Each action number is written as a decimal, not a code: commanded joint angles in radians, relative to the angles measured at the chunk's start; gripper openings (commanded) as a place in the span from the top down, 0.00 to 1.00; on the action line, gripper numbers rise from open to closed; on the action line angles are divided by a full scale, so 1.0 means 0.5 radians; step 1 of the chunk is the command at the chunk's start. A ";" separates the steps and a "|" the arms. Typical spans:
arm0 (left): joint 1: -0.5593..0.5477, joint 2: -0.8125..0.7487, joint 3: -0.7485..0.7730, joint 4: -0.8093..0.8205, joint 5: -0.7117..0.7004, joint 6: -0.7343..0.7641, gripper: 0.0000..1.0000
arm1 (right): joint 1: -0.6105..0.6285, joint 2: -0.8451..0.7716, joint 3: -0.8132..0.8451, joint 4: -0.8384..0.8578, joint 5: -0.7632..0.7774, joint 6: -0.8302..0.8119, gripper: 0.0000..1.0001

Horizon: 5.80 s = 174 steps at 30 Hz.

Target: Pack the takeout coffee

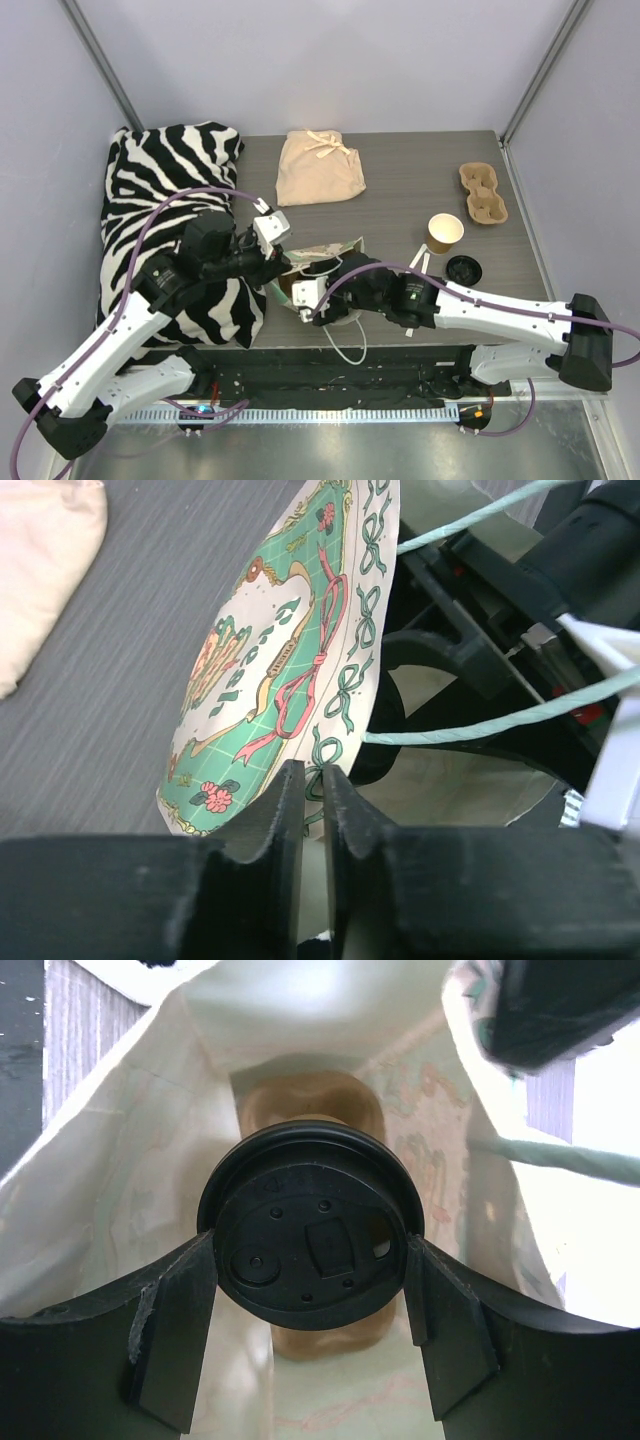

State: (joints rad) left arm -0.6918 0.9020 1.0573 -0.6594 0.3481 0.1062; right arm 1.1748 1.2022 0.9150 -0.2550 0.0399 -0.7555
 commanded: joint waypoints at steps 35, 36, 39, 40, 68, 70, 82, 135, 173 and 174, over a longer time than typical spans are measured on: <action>0.000 0.144 0.282 -0.252 0.154 0.751 0.33 | 0.001 -0.061 -0.106 0.179 0.037 -0.167 0.74; 0.000 0.165 0.279 -0.231 0.138 0.730 0.34 | 0.001 -0.057 -0.109 0.176 0.055 -0.173 0.74; -0.003 0.190 0.251 -0.154 0.092 0.699 0.38 | 0.001 -0.064 -0.133 0.237 0.095 -0.198 0.74; -0.003 0.196 0.245 -0.142 0.095 0.696 0.41 | 0.001 -0.061 -0.146 0.252 0.107 -0.204 0.75; 0.000 0.123 0.128 -0.046 0.246 0.438 0.98 | -0.045 0.222 -0.044 0.403 0.212 -0.311 0.76; 0.000 0.120 0.122 -0.043 0.255 0.420 0.98 | -0.058 0.237 -0.032 0.403 0.196 -0.314 0.76; 0.123 0.150 0.094 0.003 0.411 0.281 0.98 | -0.107 0.289 0.023 0.449 0.065 -0.416 0.76; 0.736 0.515 0.450 0.070 0.574 0.051 0.27 | -0.671 1.249 1.139 -0.720 -0.843 -0.664 0.85; 1.160 0.405 0.380 -0.074 0.252 -0.280 0.22 | -0.708 2.056 2.165 -1.914 -0.785 -1.094 0.98; 1.160 0.402 0.358 -0.108 0.228 -0.268 0.22 | -0.702 2.059 2.165 -1.905 -0.785 -1.078 0.98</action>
State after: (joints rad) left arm -0.1200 1.1343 1.2575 -0.6758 0.4904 -0.0460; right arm 0.8021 2.1387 2.0319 -1.0801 -0.4049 -1.2861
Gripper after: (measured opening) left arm 0.784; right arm 0.757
